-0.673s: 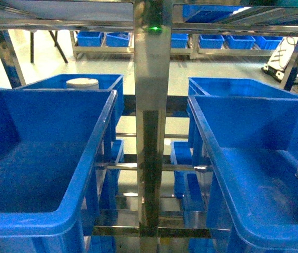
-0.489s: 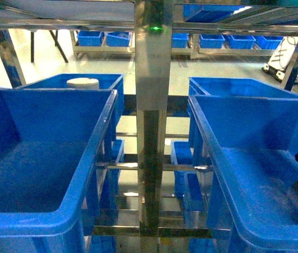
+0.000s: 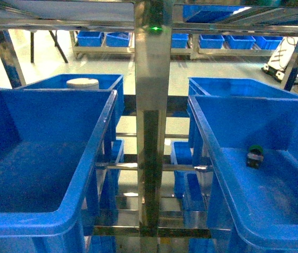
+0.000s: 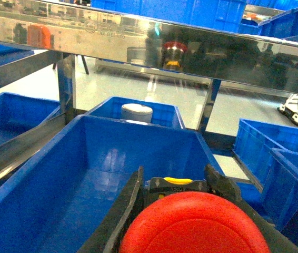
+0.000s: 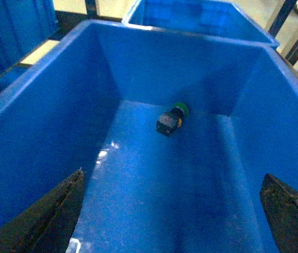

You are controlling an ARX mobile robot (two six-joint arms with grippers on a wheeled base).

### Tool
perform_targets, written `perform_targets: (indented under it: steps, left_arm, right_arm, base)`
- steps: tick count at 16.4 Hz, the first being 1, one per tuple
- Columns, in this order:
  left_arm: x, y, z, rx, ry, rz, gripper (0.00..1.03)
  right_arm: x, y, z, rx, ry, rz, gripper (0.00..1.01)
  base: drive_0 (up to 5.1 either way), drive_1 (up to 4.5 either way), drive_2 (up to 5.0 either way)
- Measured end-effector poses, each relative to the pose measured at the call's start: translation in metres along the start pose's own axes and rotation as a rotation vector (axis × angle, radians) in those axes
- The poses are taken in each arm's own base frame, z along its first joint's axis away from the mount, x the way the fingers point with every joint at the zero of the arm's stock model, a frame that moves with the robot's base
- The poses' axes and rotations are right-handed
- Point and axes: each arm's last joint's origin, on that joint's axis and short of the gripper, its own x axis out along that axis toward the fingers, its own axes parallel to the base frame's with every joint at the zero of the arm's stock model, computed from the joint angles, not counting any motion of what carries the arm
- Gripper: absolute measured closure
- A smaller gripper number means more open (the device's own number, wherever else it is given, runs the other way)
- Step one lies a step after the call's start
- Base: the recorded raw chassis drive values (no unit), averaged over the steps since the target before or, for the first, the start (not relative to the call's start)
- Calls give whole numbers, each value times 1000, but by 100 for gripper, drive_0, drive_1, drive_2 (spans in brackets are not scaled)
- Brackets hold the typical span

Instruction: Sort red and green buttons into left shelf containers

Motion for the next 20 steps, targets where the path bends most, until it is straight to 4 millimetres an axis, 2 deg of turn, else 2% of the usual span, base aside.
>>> perform_targets:
  steps: [2, 4, 6, 9, 10, 11, 16, 20]
  left_arm:
    - [0, 0, 0, 0, 0, 0, 74]
    - [0, 0, 0, 0, 0, 0, 74]
    - [0, 0, 0, 0, 0, 0, 74]
    - [0, 0, 0, 0, 0, 0, 74]
    - [0, 0, 0, 0, 1, 0, 74]
    - [0, 0, 0, 0, 0, 0, 74]
    - [2, 0, 0, -1, -2, -6, 74]
    - [23, 0, -12, 21, 128, -45, 74]
  right_arm:
    - [-34, 9, -9, -16, -80, -11, 3]
    - [-80, 17, -28, 5, -137, -21, 3]
    - [-105, 23, -40, 4, -141, 5, 3]
    - [-156, 28, -38, 1, -243, 57, 3]
    - [-166, 28, -37, -11, -281, 60, 3]
    - [-171, 28, -37, -18, -302, 57, 3]
    - [-170, 28, -38, -24, -287, 57, 3]
    - [-170, 28, -38, -24, -288, 57, 3]
  base:
    - [0, 0, 0]
    - [0, 0, 0]
    - [0, 0, 0]
    - [0, 0, 0]
    - [0, 0, 0]
    - [0, 0, 0]
    - [0, 0, 0]
    - [0, 0, 0]
